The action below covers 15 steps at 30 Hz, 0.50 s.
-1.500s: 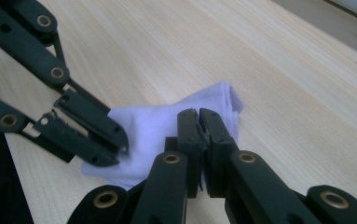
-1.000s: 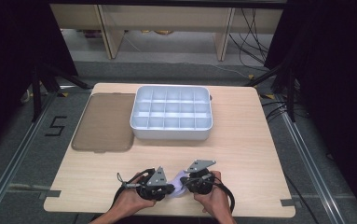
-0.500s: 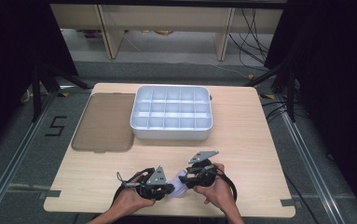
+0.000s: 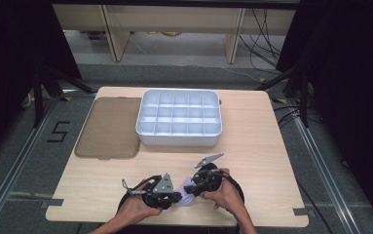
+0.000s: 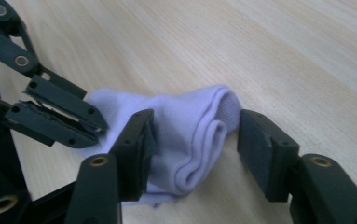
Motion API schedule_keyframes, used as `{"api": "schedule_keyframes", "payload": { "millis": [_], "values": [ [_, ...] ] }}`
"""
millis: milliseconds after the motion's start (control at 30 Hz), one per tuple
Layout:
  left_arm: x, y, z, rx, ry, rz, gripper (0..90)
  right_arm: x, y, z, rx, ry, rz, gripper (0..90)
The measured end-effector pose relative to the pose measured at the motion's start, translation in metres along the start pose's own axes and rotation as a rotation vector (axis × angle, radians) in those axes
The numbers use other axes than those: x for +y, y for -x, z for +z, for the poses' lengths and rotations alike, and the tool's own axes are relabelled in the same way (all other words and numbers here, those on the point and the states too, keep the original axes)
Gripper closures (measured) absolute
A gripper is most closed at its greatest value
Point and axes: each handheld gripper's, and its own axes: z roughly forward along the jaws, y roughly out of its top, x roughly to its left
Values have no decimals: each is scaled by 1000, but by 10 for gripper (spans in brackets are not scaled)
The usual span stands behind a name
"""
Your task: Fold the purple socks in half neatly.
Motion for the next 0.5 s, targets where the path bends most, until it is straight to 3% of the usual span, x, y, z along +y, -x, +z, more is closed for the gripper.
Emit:
{"api": "schedule_keyframes", "payload": {
  "millis": [67,133,200,233,300,333,367,400,433,500],
  "values": [
    [0,0,0,-1,1,-2,834,0,1,0,22,3,3,520],
    [-1,1,2,-12,28,-31,832,-1,2,1,50,4,18,568],
    [0,-2,-1,-16,0,-6,824,-2,4,2,74,11,27,616],
    [-1,0,1,-26,27,-30,816,-3,4,2,81,13,33,635],
    [-1,-1,0,-35,30,-48,788,-4,5,2,99,18,45,656],
    [0,-2,-1,-39,29,-35,773,-4,6,2,115,21,44,664],
    [-1,-2,-2,-46,37,-57,751,-4,5,2,108,19,48,675],
    [0,-5,-5,-49,27,-26,724,-4,4,2,101,22,46,684],
    [-1,-5,-6,-48,39,-57,695,-4,2,1,90,23,47,691],
    [-2,-6,-10,-48,56,-65,643,-5,2,1,92,25,48,700]
  ]
}}
